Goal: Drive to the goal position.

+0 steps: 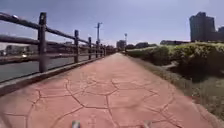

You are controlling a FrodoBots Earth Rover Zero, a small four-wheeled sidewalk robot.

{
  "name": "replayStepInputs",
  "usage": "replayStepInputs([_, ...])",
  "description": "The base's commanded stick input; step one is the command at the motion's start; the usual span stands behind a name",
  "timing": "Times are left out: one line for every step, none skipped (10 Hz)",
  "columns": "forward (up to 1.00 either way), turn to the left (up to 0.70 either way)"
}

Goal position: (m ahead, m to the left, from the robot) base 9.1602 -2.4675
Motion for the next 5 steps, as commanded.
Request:
replayStepInputs([0.85, -0.29])
replayStepInputs([0.85, -0.34])
replayStepInputs([0.85, -0.27])
replayStepInputs([0.85, 0.00])
replayStepInputs([0.85, 0.00])
